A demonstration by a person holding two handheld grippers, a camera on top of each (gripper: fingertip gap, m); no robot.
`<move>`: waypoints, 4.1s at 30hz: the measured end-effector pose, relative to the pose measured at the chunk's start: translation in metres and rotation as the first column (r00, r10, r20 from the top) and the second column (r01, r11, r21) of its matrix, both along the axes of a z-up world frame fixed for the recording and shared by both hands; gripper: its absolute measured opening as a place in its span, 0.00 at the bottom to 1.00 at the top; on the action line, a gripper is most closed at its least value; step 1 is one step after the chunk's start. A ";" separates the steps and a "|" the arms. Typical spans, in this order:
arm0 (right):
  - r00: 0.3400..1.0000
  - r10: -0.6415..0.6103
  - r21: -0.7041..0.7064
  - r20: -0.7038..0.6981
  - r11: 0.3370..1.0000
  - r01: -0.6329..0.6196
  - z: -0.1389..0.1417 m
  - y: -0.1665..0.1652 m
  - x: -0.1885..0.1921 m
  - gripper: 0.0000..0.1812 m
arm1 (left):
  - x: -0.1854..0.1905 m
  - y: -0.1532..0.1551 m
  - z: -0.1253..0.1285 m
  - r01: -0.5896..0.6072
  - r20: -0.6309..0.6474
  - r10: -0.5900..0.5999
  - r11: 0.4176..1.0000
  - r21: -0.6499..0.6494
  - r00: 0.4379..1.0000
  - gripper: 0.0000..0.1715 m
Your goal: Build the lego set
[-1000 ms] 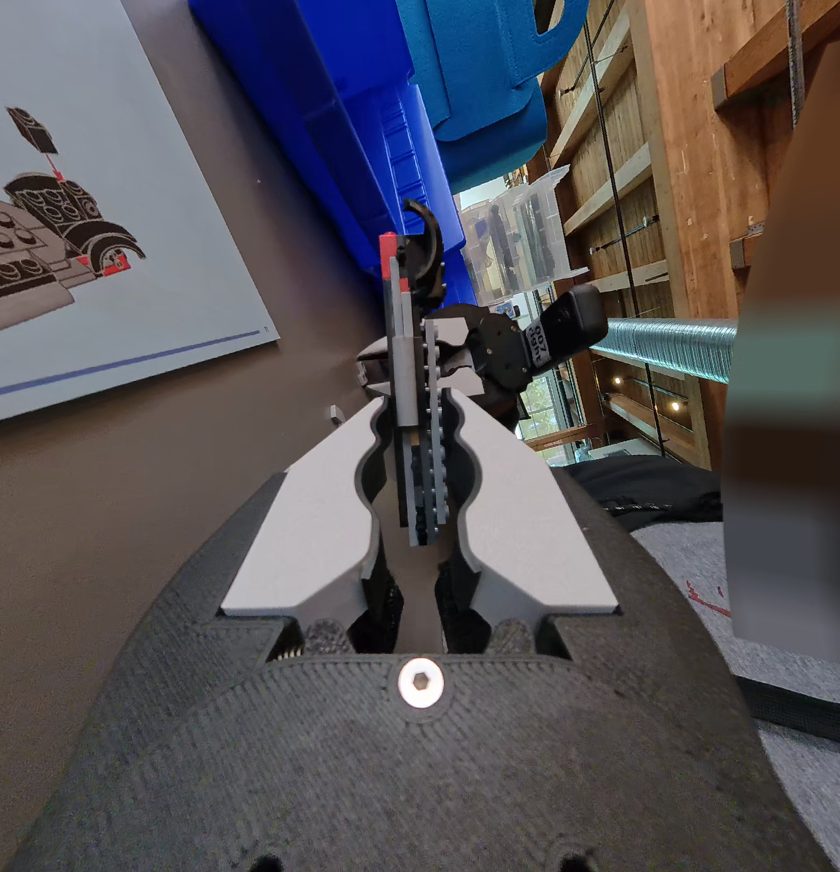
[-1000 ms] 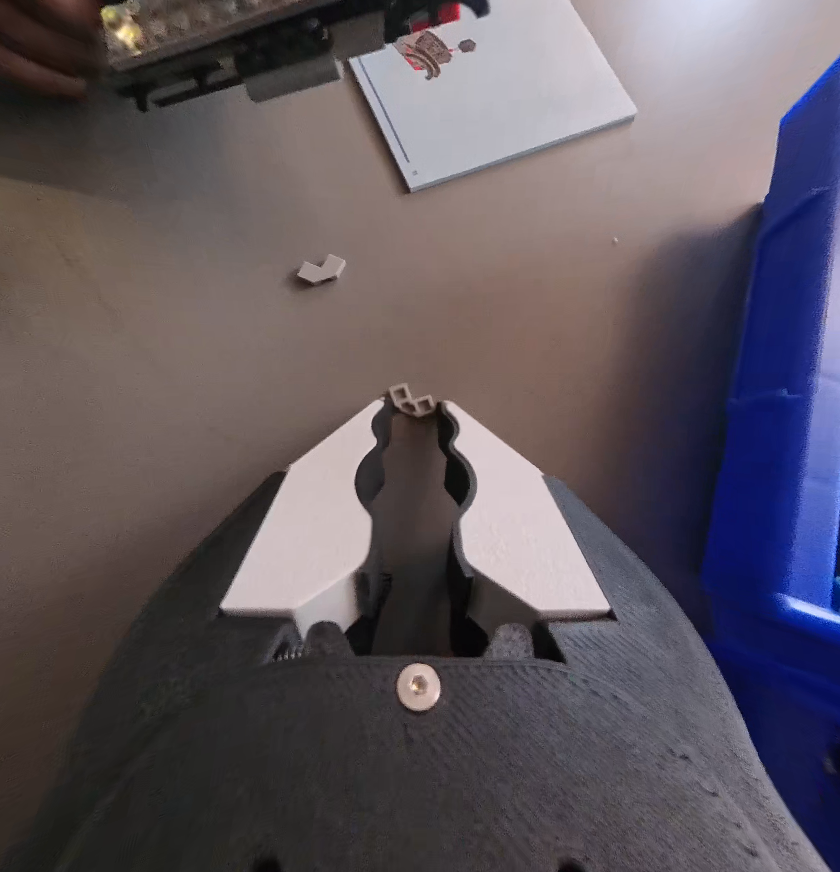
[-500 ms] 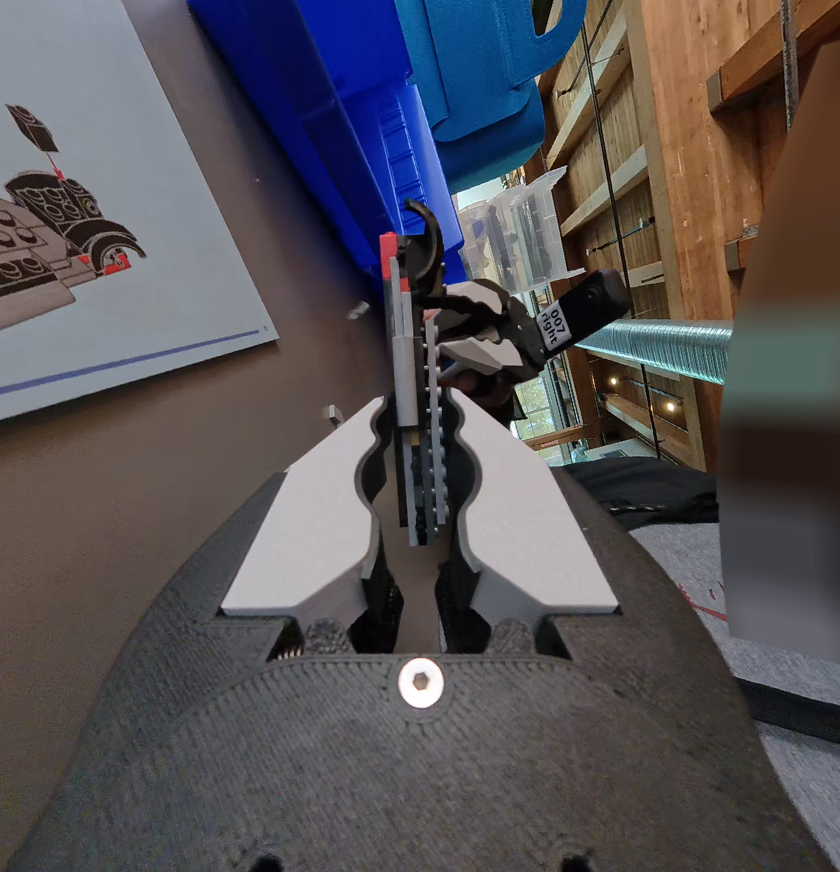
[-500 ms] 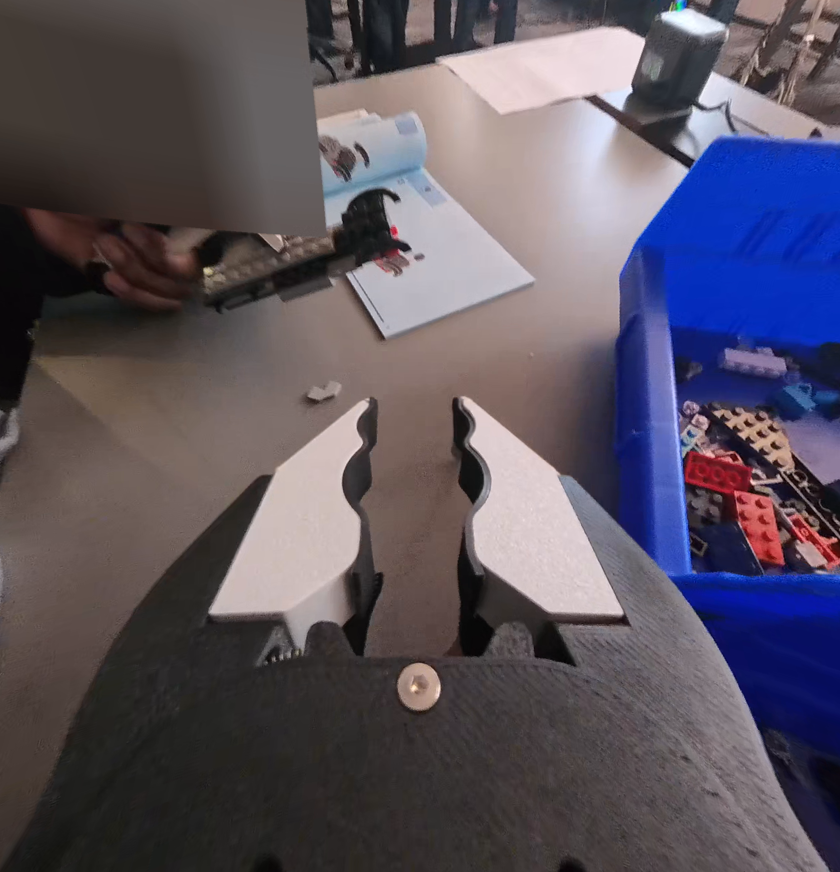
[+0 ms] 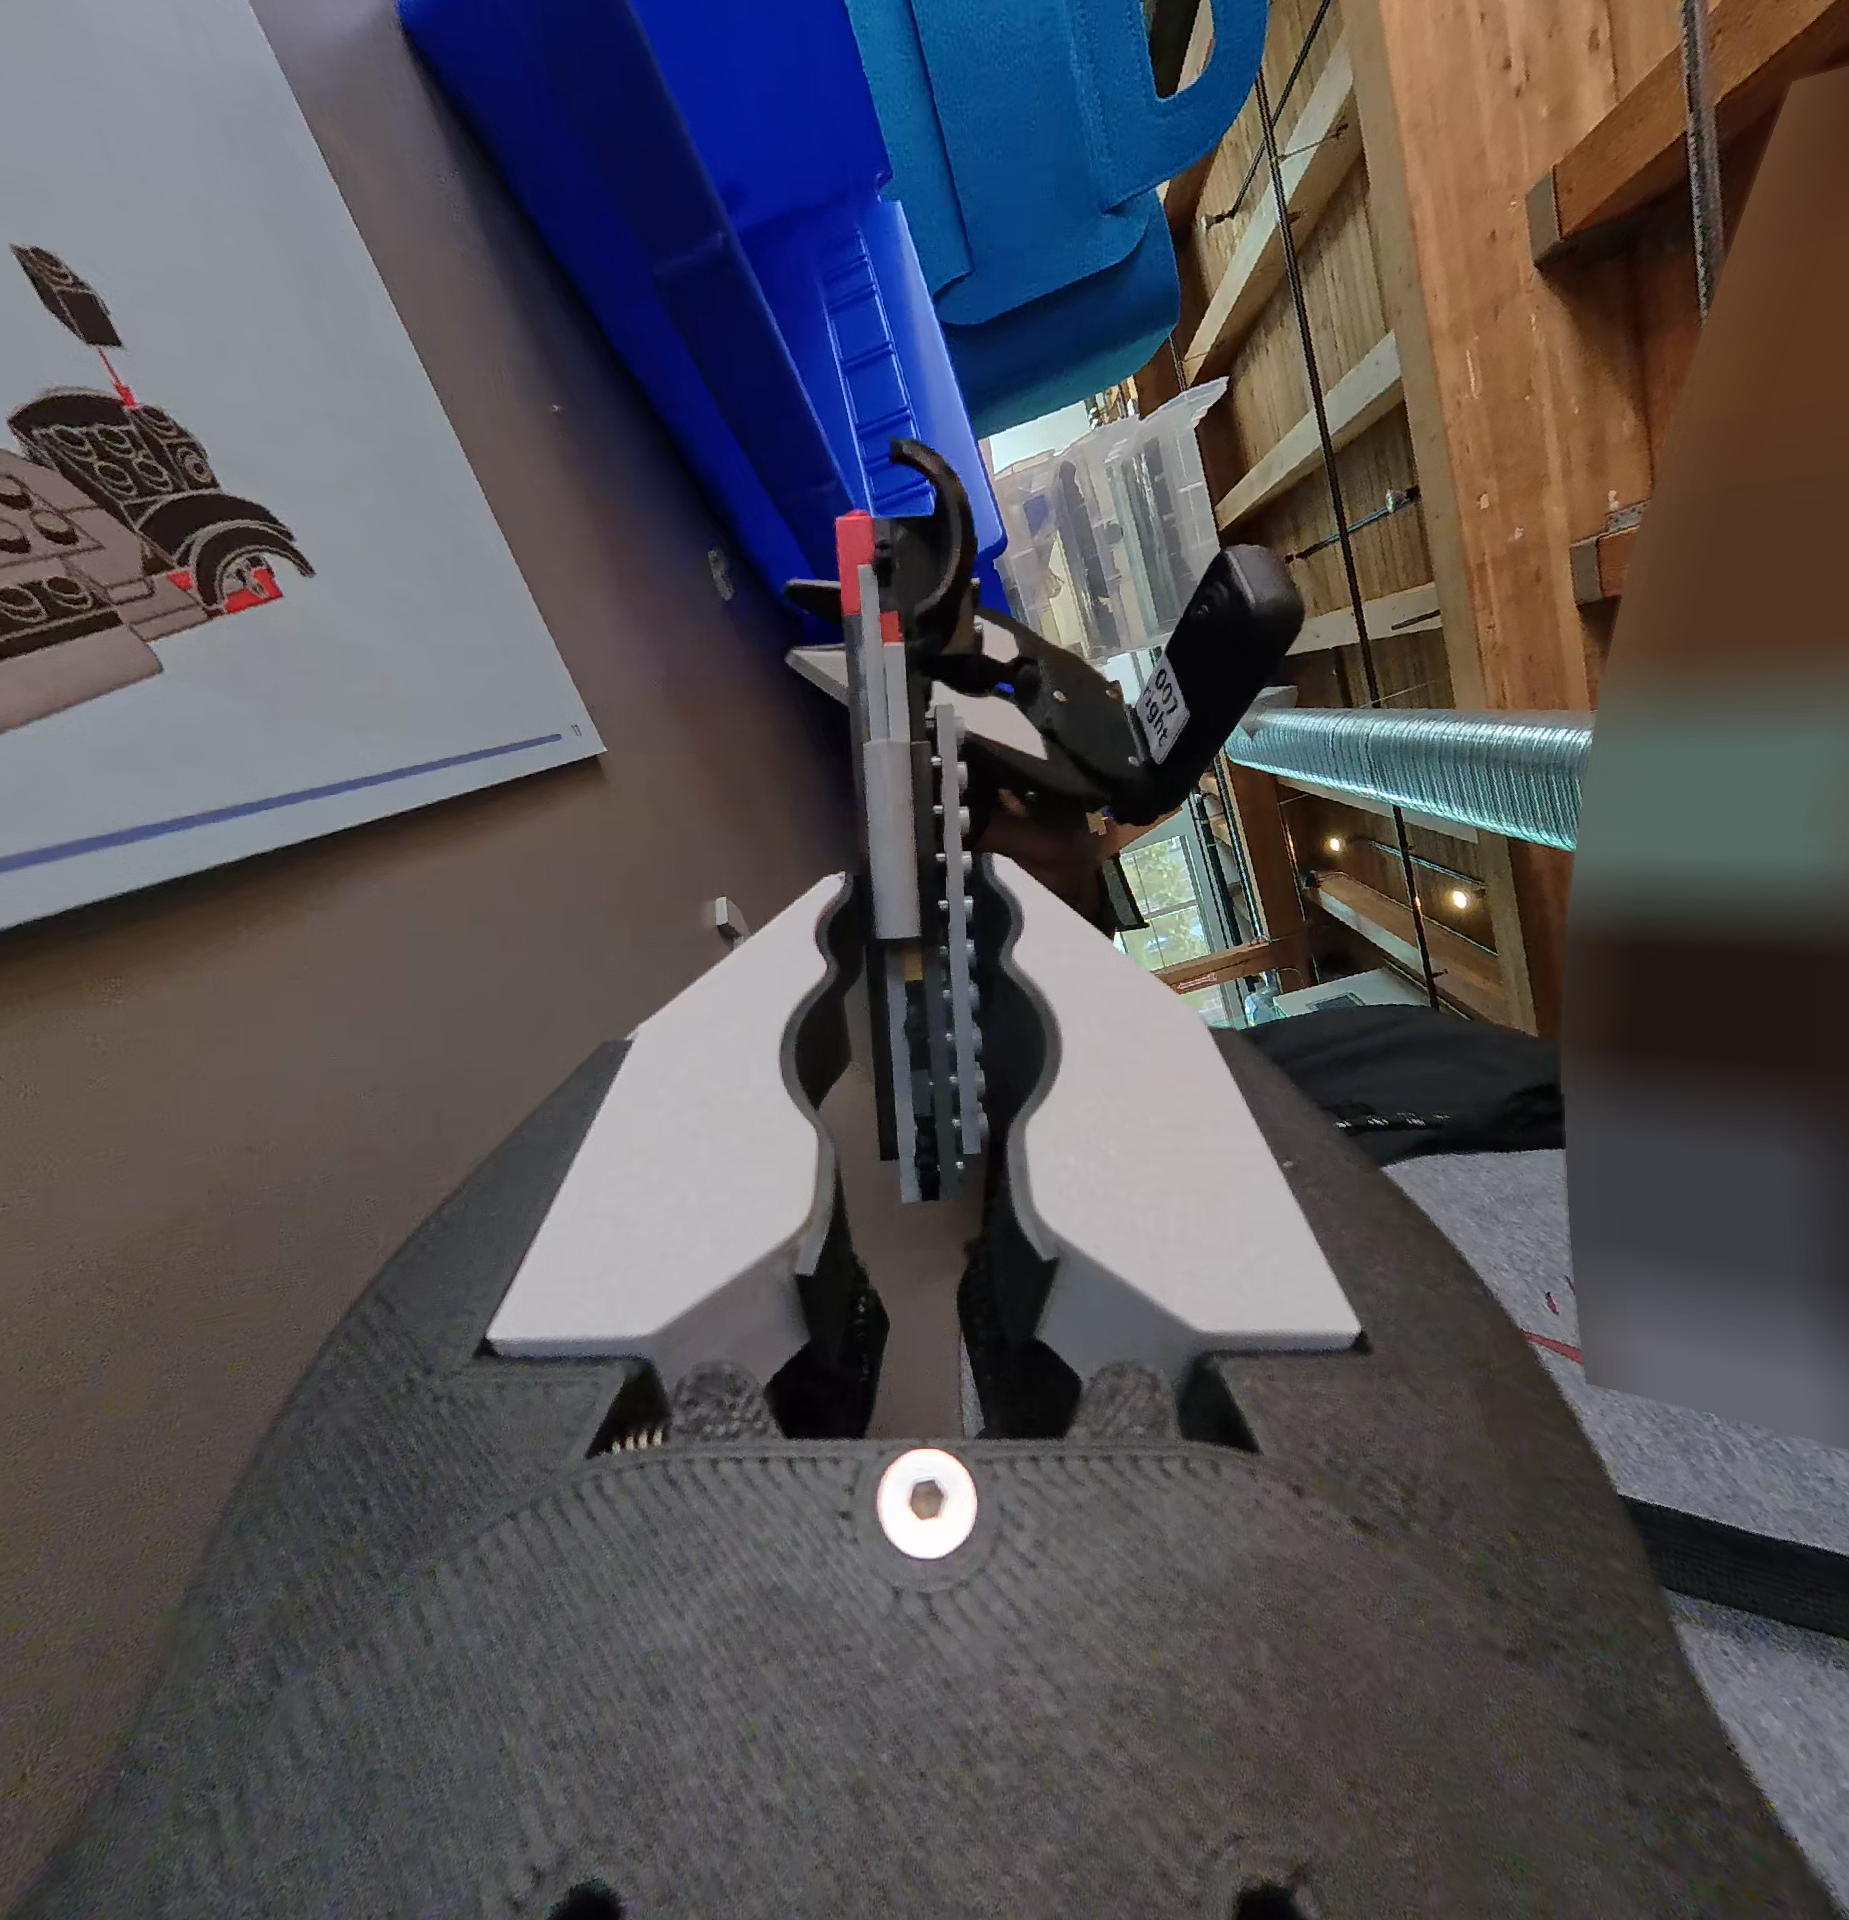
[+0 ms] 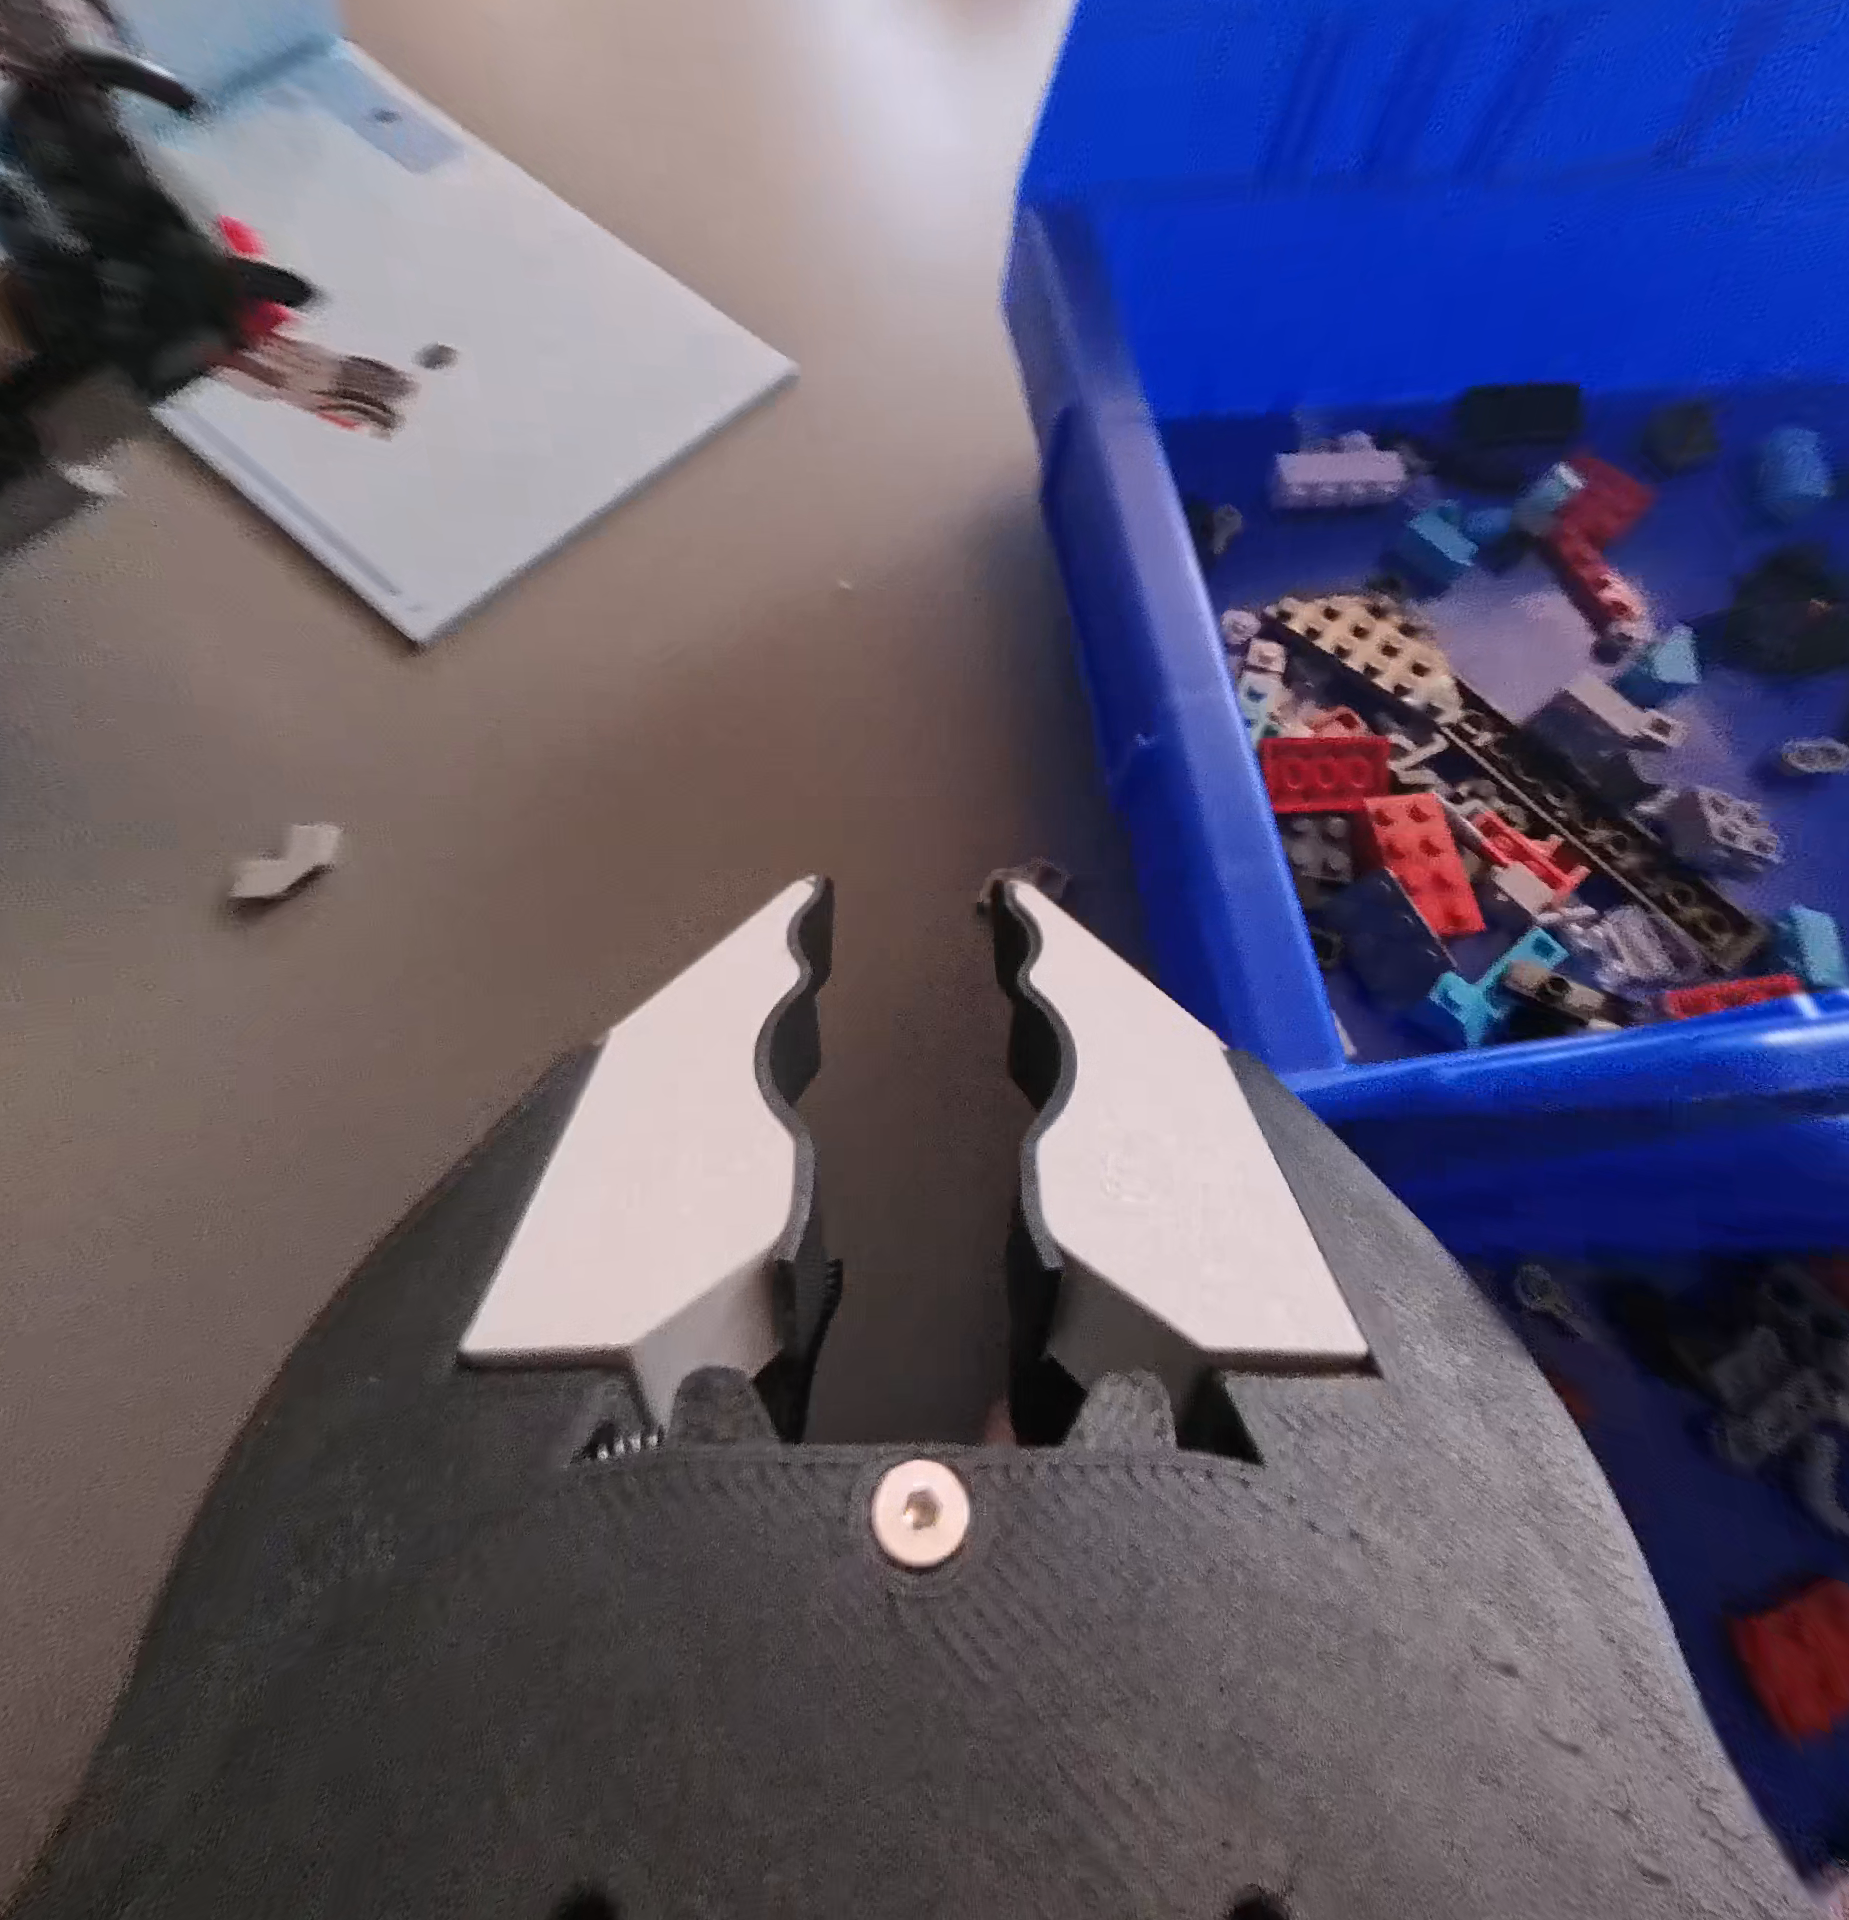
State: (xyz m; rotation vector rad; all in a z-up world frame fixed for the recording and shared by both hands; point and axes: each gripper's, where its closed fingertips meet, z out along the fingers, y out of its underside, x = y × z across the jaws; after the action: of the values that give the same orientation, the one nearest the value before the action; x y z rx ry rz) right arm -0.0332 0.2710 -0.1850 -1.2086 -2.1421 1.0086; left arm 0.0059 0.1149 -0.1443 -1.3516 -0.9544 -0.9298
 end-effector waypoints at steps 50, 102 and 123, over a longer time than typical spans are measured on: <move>0.930 0.363 -0.246 0.054 0.908 -0.340 0.007 -0.066 0.043 0.15 | -0.003 -0.006 0.006 -0.022 0.005 0.022 0.999 0.050 1.000 0.12; 0.974 0.216 0.102 0.066 0.970 -0.222 -0.020 -0.083 0.066 0.13 | 0.027 0.000 -0.002 0.013 0.084 -0.015 1.000 0.021 0.996 0.12; 0.532 0.818 0.288 -0.219 0.575 -0.766 0.059 -0.143 0.079 0.13 | 0.056 0.003 0.000 0.128 0.243 -0.150 0.986 0.105 0.958 0.11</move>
State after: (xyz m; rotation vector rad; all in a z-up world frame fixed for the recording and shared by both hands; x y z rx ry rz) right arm 0.0454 0.1278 -0.1258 0.1416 -2.4288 1.2313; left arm 0.0622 0.1181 -0.1439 -1.2580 -1.0044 -1.2584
